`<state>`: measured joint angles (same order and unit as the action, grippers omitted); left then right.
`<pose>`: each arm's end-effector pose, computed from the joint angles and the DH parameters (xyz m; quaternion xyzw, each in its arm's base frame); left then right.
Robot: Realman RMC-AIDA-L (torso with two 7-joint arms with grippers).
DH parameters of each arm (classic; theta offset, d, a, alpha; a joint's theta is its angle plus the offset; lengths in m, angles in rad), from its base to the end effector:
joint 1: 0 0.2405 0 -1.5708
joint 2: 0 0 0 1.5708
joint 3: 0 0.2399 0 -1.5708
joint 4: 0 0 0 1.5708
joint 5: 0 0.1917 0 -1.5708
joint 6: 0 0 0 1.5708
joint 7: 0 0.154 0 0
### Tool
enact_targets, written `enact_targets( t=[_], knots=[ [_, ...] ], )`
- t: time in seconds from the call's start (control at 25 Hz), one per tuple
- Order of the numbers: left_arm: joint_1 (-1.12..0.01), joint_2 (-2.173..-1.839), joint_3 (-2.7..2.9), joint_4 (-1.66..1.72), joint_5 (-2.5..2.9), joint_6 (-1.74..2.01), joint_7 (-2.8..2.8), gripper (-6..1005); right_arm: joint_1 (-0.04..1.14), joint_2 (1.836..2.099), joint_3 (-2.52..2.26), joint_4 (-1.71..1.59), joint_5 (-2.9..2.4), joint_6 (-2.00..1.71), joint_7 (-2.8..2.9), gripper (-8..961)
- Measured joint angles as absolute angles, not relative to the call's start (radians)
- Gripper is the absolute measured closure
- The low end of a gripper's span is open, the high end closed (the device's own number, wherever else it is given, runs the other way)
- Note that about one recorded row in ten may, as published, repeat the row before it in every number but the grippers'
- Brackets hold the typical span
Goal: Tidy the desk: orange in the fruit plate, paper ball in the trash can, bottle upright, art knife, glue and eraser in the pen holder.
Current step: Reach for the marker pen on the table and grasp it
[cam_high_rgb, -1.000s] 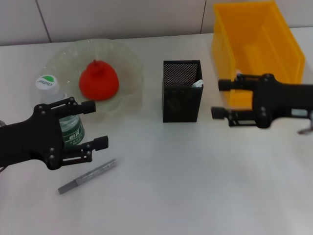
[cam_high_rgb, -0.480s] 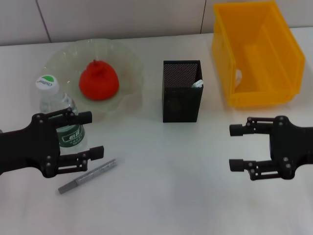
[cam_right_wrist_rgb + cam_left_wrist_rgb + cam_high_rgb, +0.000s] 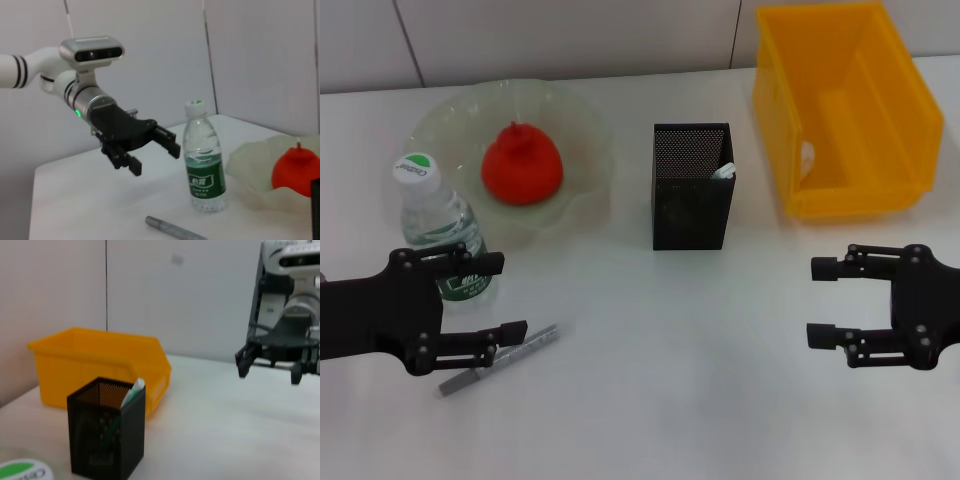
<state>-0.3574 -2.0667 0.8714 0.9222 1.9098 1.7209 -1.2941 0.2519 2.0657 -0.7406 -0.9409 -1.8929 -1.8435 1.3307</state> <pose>-0.2355 0.2715 0.0208 -0.9674 -0.0939 -0.2127 0.1006 0.2587 0.2391 0.0439 -0.9470 0.1556 0.2545 0.1192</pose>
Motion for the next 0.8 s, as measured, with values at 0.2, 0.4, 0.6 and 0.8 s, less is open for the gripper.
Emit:
enact_targets(
  t=[0.2, 0.4, 0.6, 0.8],
  knots=[
    [-0.361, -2.068, 0.907, 0.969, 1.942, 1.706, -1.354, 263, 0.251, 2.059, -0.718, -0.913, -1.894, -1.838, 1.324, 196],
    [-0.346, -2.068, 1.017, 1.049, 1.956, 1.662, -1.424, 265, 0.251, 2.057, -0.716, -0.894, -1.894, -1.802, 1.323, 196],
    [-0.319, -2.069, 1.135, 1.148, 1.994, 1.582, -1.533, 266, 0.255, 2.055, -0.715, -0.879, -1.894, -1.775, 1.323, 197],
    [-0.295, -2.071, 1.261, 1.277, 2.044, 1.51, -1.675, 268, 0.261, 2.055, -0.715, -0.86, -1.894, -1.763, 1.322, 197]
  ],
)
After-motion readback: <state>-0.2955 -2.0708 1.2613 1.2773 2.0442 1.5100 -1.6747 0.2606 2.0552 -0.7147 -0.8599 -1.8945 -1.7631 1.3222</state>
